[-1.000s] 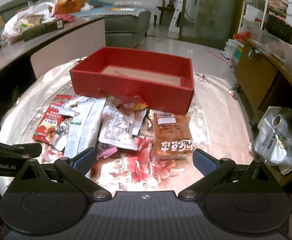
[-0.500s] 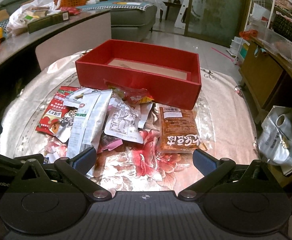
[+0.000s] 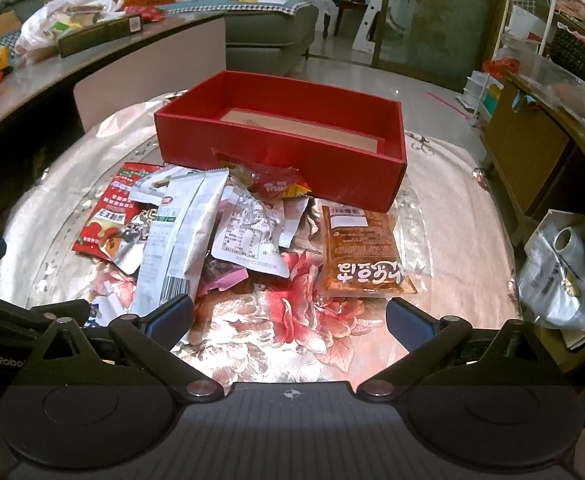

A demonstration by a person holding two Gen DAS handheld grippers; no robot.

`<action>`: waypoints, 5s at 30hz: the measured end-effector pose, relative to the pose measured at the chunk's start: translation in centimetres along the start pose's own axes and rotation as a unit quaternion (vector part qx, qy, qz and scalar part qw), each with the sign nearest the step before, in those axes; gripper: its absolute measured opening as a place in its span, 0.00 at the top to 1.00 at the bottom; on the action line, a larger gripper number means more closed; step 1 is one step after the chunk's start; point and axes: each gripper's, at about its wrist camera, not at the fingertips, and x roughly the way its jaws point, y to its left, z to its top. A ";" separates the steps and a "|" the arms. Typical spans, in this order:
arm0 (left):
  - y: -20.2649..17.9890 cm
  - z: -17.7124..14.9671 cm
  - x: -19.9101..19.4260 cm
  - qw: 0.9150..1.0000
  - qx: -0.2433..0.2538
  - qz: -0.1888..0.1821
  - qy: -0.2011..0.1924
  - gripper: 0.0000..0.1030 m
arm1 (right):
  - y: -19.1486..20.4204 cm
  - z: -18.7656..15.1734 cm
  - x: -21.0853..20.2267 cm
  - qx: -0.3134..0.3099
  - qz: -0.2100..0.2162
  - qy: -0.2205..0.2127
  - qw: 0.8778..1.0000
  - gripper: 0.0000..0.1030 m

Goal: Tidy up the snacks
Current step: 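Move both grippers toward the snack pile in front of the red box, then grasp the yellow bread packet with the left gripper while the right grasps the white-green packet, then lift both packets and carry them over the red box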

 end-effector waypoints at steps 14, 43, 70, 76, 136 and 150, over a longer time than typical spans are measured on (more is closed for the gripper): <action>-0.7 -0.6 0.1 1.000 0.025 0.002 0.010 0.03 | 0.1 -0.1 -0.1 -0.004 0.002 0.006 1.000 0.00; -1.9 -3.8 3.7 0.990 0.084 -0.003 0.112 0.05 | 0.3 0.4 -1.2 -0.012 0.006 -0.012 1.000 0.00; 0.0 -1.4 4.9 0.993 0.011 -0.039 0.114 0.31 | 0.6 0.6 -1.1 -0.032 -0.006 -0.018 0.999 0.01; 1.1 -1.4 3.5 0.993 0.003 -0.058 0.104 0.32 | 0.0 0.9 -0.3 -0.020 -0.009 -0.006 1.000 0.01; 1.5 -2.2 0.8 0.997 -0.023 -0.002 0.079 0.39 | 3.5 3.1 3.1 0.017 0.137 0.080 0.987 0.69; 0.8 7.5 -0.3 0.998 -0.047 -0.040 0.000 0.39 | -1.7 8.1 0.2 0.054 0.146 -0.002 0.988 0.69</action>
